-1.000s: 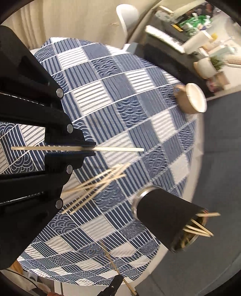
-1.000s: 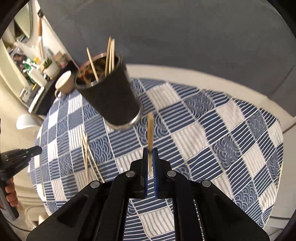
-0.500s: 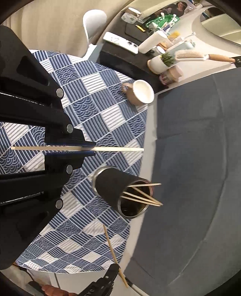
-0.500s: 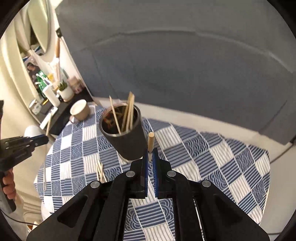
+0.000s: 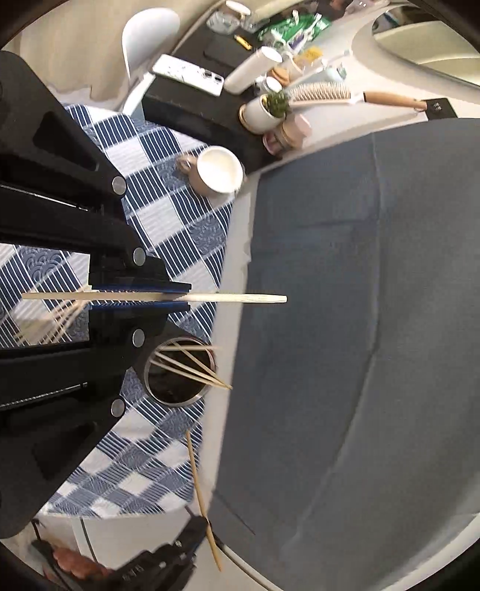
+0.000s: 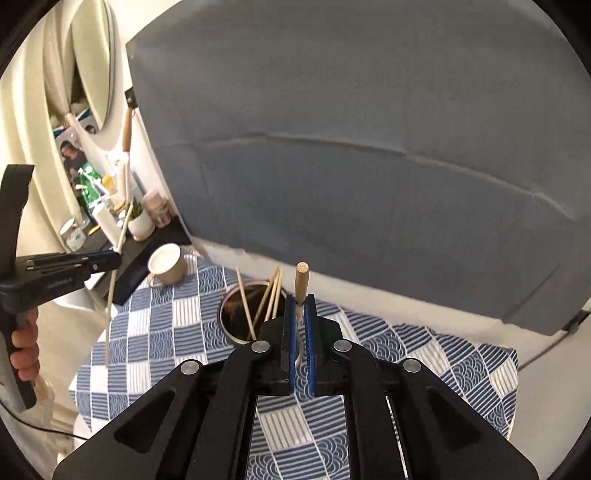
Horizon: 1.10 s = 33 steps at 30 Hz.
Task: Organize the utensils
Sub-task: 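Lift the left tool's skewer over the black cup while the right tool lifts its skewer, then drop both skewers into the black cup and open both tools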
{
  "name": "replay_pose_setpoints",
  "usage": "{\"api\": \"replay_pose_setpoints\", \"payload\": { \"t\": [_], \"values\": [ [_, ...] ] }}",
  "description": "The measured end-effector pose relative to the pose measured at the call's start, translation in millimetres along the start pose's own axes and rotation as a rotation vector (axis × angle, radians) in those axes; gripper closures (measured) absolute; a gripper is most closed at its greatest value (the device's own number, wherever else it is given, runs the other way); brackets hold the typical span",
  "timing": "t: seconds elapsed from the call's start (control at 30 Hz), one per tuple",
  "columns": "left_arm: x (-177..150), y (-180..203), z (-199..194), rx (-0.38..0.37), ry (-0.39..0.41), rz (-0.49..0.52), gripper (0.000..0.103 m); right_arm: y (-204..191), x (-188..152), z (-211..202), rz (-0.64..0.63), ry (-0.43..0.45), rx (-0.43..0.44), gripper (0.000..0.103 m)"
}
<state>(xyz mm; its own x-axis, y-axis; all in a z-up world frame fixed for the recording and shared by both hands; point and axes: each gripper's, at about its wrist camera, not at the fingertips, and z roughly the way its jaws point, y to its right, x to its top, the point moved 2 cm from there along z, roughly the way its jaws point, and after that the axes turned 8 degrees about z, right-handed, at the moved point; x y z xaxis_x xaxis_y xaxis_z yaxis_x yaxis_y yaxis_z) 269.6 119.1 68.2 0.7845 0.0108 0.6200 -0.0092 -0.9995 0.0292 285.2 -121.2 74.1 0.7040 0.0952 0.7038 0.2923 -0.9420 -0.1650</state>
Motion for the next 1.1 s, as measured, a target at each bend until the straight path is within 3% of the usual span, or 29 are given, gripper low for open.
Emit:
{"api": "replay_pose_setpoints", "payload": {
  "t": [0.37, 0.7, 0.9, 1.1],
  "values": [
    [40.3, 7.4, 30.0, -0.188, 0.048, -0.023, 0.098, -8.9, 26.3, 26.2, 0.012, -0.017, -0.001, 0.098],
    [56.1, 18.3, 58.4, -0.399, 0.259, -0.031, 0.098, -19.0, 17.7, 53.8, 0.001, -0.052, 0.022, 0.098],
    [51.7, 31.0, 75.9, -0.397, 0.357, 0.022, 0.098, -19.7, 7.0, 74.8, 0.0, -0.101, 0.046, 0.098],
    [43.9, 45.4, 100.1, -0.418, 0.362, 0.061, 0.098, -18.4, -3.7, 94.1, 0.0, -0.14, 0.062, 0.098]
  ]
}}
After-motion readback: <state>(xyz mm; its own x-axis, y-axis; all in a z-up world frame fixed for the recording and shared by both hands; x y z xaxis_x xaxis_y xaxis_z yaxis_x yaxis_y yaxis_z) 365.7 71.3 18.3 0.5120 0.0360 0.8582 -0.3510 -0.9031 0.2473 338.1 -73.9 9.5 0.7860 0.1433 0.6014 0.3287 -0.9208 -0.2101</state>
